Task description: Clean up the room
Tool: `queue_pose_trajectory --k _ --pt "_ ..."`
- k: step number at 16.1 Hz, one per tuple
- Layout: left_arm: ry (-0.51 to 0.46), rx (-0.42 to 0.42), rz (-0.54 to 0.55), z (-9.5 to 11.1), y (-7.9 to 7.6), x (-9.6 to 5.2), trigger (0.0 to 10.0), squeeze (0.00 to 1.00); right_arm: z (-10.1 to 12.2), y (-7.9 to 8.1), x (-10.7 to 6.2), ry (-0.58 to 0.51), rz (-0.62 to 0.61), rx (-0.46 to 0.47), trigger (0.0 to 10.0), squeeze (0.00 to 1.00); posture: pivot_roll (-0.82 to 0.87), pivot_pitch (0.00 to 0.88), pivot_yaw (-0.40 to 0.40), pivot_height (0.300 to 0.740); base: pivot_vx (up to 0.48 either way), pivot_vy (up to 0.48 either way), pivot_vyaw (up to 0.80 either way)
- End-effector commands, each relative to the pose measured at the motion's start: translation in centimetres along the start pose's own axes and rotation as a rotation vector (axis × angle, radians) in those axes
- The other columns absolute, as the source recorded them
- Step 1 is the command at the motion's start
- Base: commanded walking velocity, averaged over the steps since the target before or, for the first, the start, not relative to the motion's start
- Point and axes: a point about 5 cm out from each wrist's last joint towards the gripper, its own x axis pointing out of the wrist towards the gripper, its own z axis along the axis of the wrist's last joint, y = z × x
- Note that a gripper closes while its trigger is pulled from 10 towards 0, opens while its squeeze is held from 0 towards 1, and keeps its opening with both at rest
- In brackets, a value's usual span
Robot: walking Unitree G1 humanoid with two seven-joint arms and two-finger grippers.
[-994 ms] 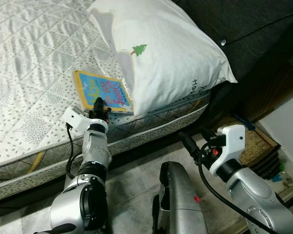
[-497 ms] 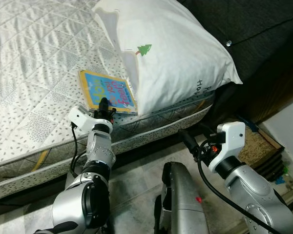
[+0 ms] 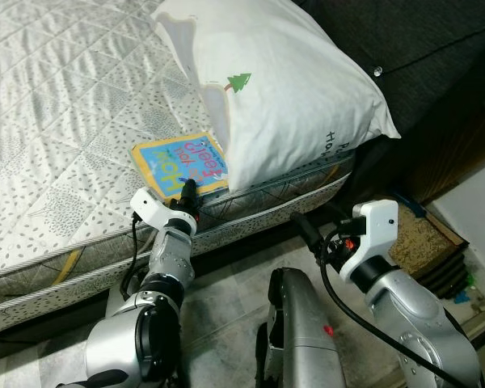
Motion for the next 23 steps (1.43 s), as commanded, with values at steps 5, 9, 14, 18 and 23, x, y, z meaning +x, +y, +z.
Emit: queue_pose_trajectory --k 5,9,14,18,23 --pt "0.064 0.161 0.066 1.7 1.6 0.2 10.0 1.00 -0.4 -0.1 1.0 -0.016 0.007 -0.006 10.0 0.00 -0.22 0.154 -0.071 0.528 0.000 0.000 0.00" --pt "0.119 0.304 0.101 2.6 2.1 0.5 10.0 1.00 -0.7 -0.1 1.7 -0.027 0.008 -0.006 10.0 0.00 -0.19 0.127 -0.064 0.528 0.000 0.000 0.00" --pt "0.216 0.542 0.210 3.5 2.0 1.0 10.0 1.00 -0.7 -0.5 2.8 -0.047 0.014 -0.011 10.0 0.00 -0.17 0.098 -0.051 0.528 0.000 0.000 0.00" --pt "0.190 0.607 0.276 5.4 2.2 1.3 10.0 1.00 -0.9 -0.4 3.5 -0.060 0.024 0.001 10.0 0.00 -0.13 0.082 -0.037 0.528 0.000 0.000 0.00" --pt "0.253 0.695 0.282 4.7 2.6 1.0 10.0 1.00 -1.2 -0.2 4.1 -0.068 0.049 0.010 10.0 0.00 -0.10 0.069 -0.027 0.528 0.000 0.000 0.00"
